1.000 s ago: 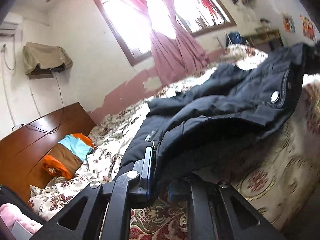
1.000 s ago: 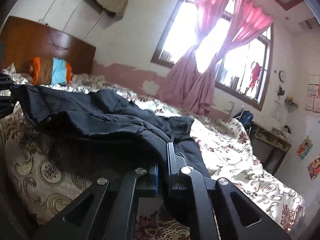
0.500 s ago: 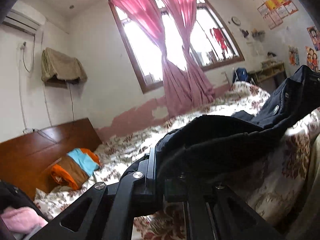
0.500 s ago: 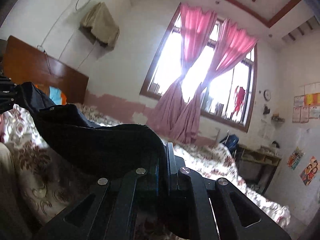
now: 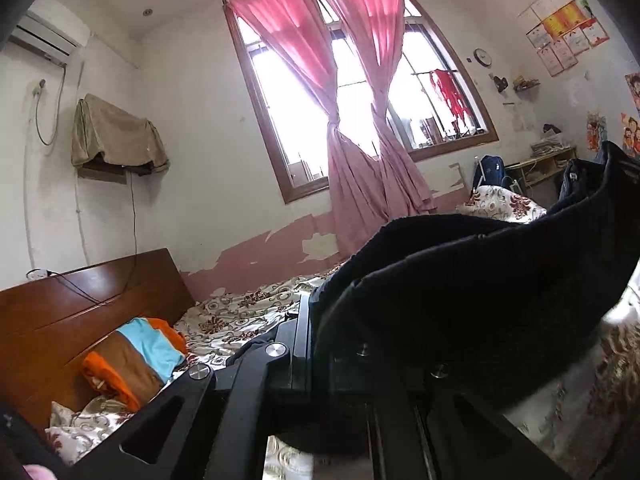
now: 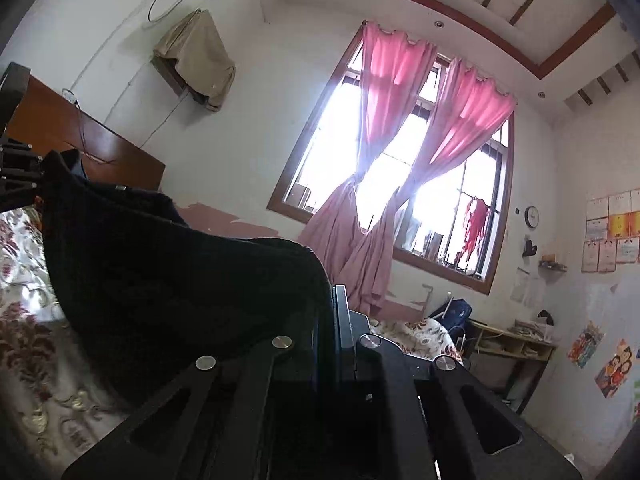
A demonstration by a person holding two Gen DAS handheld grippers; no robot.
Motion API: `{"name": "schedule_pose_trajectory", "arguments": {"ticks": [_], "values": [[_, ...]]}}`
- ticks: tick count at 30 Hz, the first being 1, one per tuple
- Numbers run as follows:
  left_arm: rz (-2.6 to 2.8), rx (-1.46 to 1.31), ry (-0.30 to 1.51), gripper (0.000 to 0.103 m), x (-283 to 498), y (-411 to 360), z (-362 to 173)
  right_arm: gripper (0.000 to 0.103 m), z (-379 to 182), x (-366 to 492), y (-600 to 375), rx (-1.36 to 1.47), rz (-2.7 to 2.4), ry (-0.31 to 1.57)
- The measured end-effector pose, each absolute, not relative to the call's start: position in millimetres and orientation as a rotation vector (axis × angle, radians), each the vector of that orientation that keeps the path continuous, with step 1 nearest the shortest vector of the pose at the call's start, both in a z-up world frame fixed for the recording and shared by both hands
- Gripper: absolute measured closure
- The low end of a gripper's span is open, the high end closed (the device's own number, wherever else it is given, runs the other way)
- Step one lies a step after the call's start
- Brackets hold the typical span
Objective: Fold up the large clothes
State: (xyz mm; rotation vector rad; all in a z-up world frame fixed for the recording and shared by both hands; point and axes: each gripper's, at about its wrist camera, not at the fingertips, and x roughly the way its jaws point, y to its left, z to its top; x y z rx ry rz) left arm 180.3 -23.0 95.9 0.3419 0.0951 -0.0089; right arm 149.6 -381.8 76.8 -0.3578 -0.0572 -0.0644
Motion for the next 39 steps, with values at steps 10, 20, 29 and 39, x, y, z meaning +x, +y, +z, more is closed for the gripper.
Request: {"name": "schedule_pose_trajectory", "arguments": {"ticks": [10,20,29,39], "values": [[-0.003,0.291,0.245,0.097,334,-34,101,0.099,93,310,-388,-0.352,-0.046,0.099],[0.041,0.286,0.355,0.098,452,-53,63,0.099,59,450,-386,-0.351,-0.096,0.224],[0.068,0.252,0.515,0.098,537,-60,6,0.099,5,547,-372,-0.410,-0.107,0.353],[0.007,0.171,0.562,0.095,549,-49,-4,0.099,-17,579,-359,-0.448,-0.123,0.388]]}}
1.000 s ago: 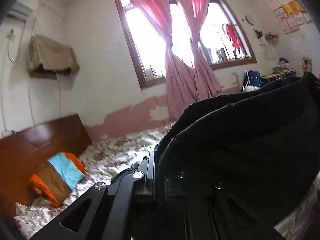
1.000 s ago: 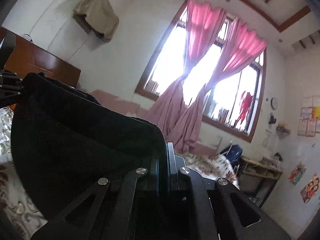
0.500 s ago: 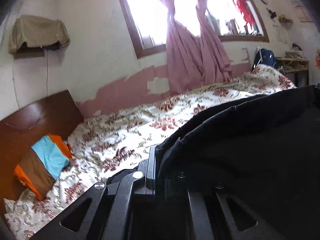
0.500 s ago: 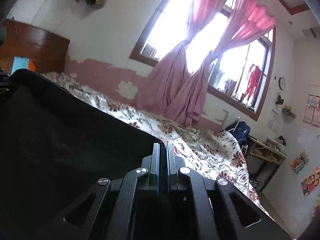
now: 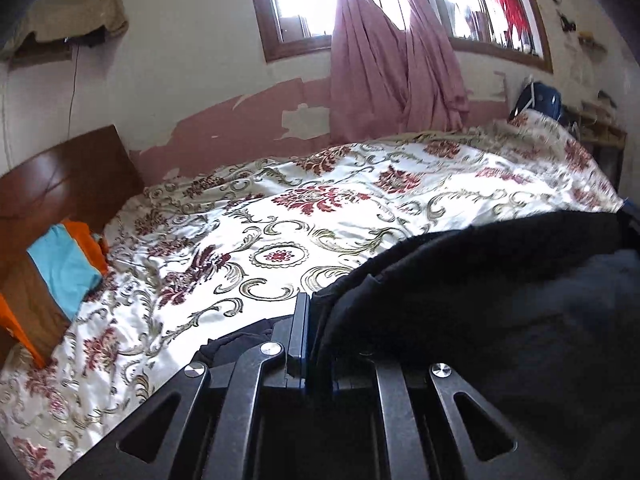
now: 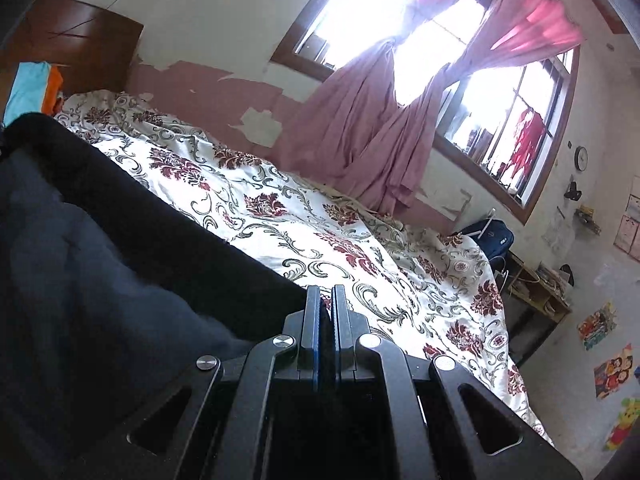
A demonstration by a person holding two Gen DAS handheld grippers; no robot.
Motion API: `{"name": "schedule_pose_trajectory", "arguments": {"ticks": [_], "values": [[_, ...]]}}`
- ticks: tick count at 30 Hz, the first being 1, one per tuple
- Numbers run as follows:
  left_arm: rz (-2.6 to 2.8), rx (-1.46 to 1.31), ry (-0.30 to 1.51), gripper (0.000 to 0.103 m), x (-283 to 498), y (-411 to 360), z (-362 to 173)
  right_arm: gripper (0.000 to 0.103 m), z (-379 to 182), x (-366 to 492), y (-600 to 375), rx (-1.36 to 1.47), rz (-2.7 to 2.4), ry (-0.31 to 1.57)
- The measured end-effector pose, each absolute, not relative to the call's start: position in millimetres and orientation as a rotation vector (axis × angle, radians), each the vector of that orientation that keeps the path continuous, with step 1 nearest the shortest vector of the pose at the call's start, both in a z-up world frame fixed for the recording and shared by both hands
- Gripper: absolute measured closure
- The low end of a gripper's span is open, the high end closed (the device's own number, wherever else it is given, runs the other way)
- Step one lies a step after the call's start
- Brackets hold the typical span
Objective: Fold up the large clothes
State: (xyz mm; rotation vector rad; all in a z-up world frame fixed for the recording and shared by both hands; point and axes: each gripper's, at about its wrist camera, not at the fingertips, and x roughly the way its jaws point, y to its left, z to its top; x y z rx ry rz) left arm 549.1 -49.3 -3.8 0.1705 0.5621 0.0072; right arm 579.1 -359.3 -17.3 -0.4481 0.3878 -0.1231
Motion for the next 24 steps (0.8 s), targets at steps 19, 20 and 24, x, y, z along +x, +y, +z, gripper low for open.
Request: {"name": "schedule_pose_trajectory", "arguments": {"ticks": [19,20,24], "values": [[-0.177,0.117,0.431,0.002,448,-54,36,0.022,20,448,-375,-0.305,0.084,0.379],[-0.196,0.124,0.435,0.002,441,-56,31,0.022,16,441,-376,-0.284,0.112,0.396],[-0.287,0.147,0.496,0.002,418,-65,1,0.022,-13,420,-384,-0.208,0.189,0.479]]}}
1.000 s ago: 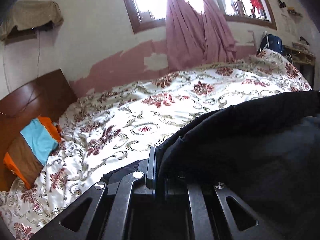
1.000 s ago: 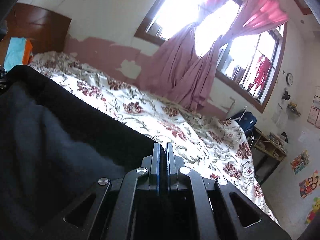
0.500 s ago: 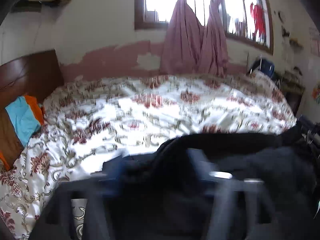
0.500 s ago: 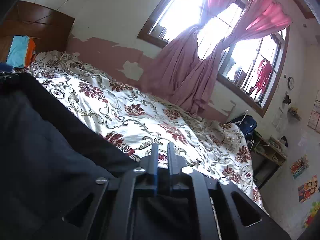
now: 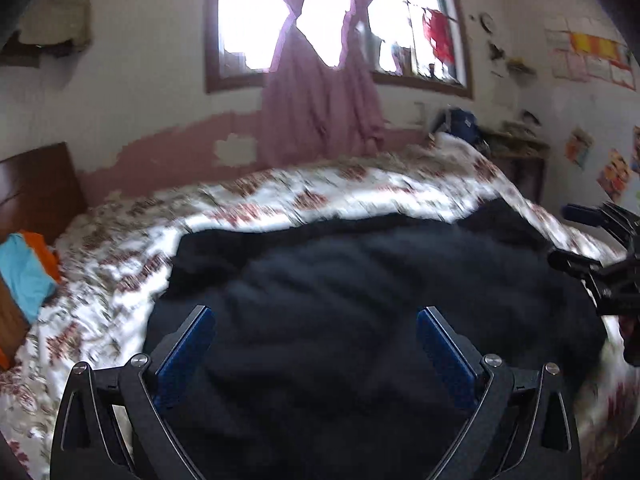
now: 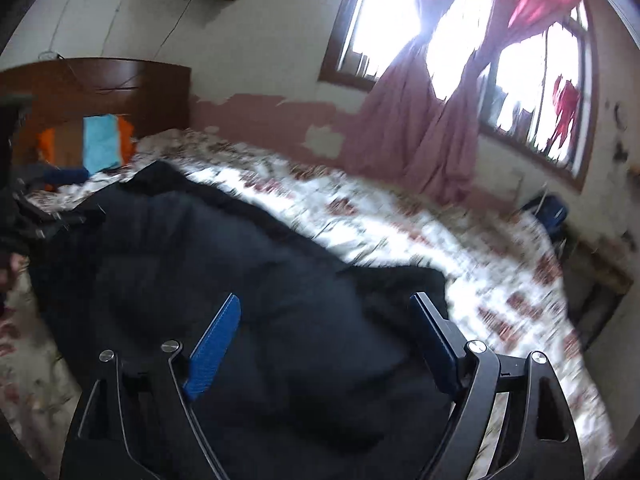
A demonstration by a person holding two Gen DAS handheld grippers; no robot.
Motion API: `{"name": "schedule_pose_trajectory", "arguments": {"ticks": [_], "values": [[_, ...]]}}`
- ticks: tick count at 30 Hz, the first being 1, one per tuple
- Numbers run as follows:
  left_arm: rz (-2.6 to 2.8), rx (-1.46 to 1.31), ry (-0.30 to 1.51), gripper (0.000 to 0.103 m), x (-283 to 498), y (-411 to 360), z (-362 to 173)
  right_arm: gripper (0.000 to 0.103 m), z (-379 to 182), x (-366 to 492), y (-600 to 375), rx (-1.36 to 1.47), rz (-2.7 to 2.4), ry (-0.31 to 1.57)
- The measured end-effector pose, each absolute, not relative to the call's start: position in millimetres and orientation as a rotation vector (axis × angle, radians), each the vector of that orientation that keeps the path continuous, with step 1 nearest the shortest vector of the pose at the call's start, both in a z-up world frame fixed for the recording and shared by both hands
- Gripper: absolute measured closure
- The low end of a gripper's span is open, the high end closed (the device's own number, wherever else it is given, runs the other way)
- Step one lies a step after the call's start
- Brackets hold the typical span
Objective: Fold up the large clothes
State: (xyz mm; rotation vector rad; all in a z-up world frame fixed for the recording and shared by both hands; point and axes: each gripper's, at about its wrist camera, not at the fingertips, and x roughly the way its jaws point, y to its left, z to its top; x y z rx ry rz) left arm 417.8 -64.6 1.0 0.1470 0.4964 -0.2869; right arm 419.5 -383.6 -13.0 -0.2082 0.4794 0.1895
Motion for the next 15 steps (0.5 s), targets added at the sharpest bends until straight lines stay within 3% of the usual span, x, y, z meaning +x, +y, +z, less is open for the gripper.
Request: {"name": "schedule_pose_trajectory", "arguments": {"ticks": [7,15], "values": [[-0.319,0.197,0.575,0.002,426,-79,-37,0.021,-59,434,-382,-0.161,0.287,0.599],[-0.217,0.226,0.558,0.000,477,-93,-40,0.021,-72,502,-387,-0.145,0.232,0.631]]}}
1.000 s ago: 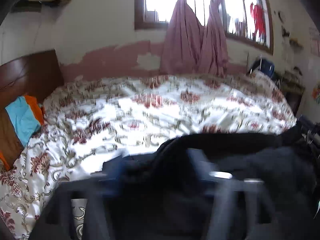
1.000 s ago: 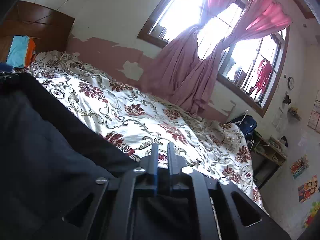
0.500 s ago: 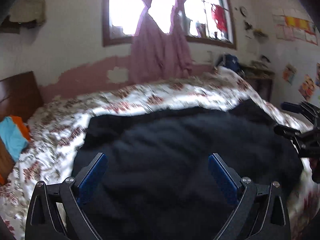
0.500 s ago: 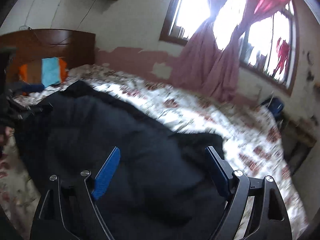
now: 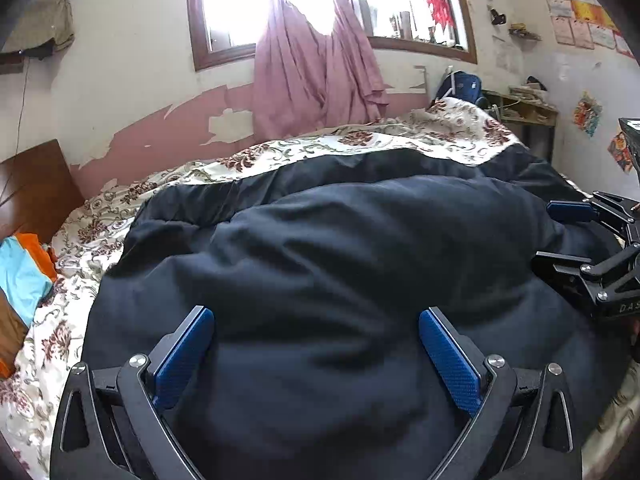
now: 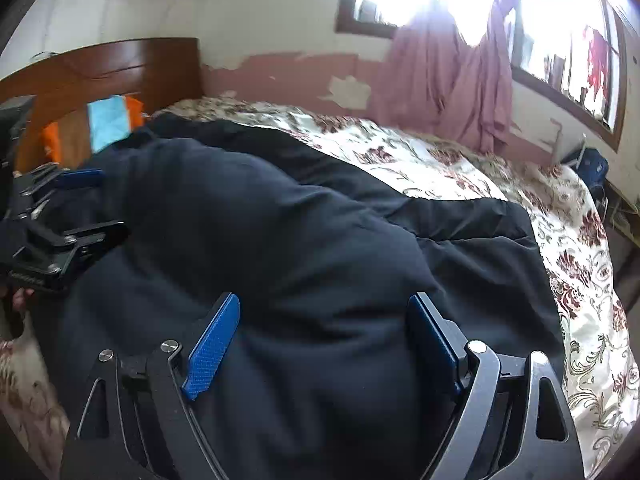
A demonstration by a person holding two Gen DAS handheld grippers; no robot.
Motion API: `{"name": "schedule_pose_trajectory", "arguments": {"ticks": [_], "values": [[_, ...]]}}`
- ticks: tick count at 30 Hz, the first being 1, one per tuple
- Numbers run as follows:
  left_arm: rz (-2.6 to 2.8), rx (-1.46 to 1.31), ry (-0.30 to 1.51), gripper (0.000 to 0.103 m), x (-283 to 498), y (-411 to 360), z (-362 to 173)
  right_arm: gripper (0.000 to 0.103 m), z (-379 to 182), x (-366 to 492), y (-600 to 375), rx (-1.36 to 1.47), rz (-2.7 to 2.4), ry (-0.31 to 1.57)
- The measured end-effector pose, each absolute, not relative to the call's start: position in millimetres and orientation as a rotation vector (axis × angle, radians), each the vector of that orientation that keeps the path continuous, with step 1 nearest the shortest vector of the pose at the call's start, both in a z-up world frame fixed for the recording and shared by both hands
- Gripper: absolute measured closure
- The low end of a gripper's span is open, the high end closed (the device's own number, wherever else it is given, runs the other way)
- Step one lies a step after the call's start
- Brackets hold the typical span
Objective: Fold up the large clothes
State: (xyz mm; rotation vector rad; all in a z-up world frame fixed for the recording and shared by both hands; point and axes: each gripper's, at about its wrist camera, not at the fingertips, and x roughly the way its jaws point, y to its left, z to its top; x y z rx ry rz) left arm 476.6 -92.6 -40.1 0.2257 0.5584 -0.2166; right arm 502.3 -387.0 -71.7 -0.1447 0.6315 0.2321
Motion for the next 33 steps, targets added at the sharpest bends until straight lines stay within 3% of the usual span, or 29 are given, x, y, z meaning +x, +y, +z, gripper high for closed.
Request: {"name": "schedule_pose_trajectory", "arguments": {"ticks": [8,16,33], "values": [[-0.119,0.170,0.589,0.000,534,-83,-32,0.021,-74,562,-399,-0.103,0.134,0.658],[-0.113,0.070,0.732,0.000,590,-66,-50,0.021,-90,602,-399,-0.076,0.122,0.709],[-0.190,-0.061,0.750,0.000,619,-60,-72,0.016,-124,633,-415,0.070,0.187,0.770]]}}
